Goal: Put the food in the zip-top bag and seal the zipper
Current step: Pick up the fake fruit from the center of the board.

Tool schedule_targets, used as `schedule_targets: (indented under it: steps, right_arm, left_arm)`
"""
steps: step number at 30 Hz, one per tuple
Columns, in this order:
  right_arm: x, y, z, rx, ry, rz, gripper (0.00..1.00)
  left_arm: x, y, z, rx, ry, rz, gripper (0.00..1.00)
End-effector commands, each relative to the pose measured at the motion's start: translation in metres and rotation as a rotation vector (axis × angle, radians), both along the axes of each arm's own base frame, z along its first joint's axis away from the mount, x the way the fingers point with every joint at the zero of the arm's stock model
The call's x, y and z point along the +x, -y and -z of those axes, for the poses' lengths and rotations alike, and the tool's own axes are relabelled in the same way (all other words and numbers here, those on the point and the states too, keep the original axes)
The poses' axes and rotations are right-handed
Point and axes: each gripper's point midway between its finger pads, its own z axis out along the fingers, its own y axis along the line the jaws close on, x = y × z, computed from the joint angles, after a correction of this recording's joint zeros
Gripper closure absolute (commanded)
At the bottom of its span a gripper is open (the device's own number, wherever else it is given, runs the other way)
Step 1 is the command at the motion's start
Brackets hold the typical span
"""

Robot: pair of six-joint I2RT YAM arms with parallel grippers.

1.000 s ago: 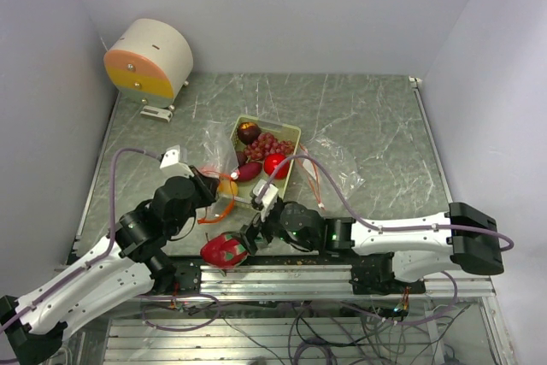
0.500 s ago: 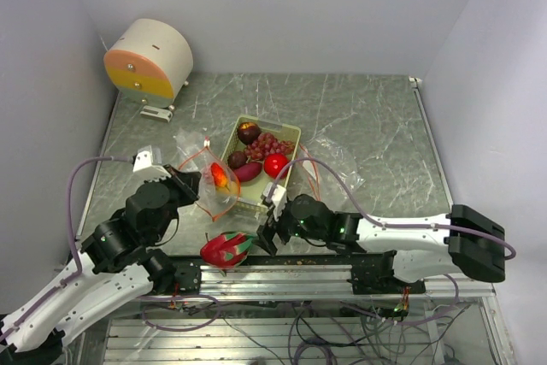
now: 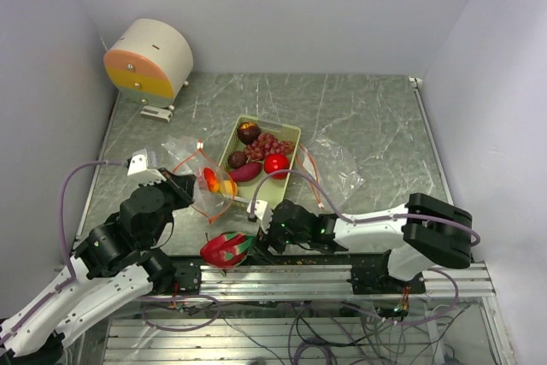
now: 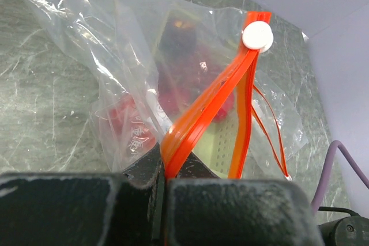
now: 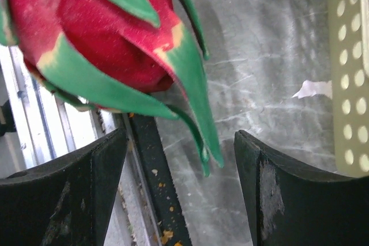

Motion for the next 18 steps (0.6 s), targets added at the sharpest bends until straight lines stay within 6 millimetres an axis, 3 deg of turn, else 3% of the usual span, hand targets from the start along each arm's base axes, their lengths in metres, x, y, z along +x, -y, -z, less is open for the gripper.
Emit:
schedule_targets:
  steps: [1,3,11,15,17,18]
  right_arm:
    - [0.019,-0.019,-0.01,0.029,0.079,0.023,0.25]
    - [0.021,-0.023,-0.007,0.026,0.081,0.022,0.26]
    - [0.019,-0.025,0.0,0.02,0.062,0.018,0.47]
    - [0.013,-0.022,-0.002,0.027,0.033,0.009,0.9]
    - [0.009,-0.021,-0.005,0.036,0.022,0.004,1.0]
    - [0.007,-0.019,-0.006,0.039,0.015,0.001,1.0]
  left_arm:
    - [-0.001,-0.005,-0.011,-0.005,0.024,-0.012,0.93]
    - [-0.001,-0.004,-0.01,-0.006,0.023,-0.009,0.93]
    - [-0.003,-0.008,-0.009,0.003,0.016,-0.013,0.93]
    - [-0.004,-0.009,-0.009,-0.006,0.019,-0.014,0.93]
    - [-0.004,-0.009,-0.008,-0.005,0.018,-0.016,0.93]
    - [-0.004,-0.01,-0.008,-0.006,0.018,-0.017,0.93]
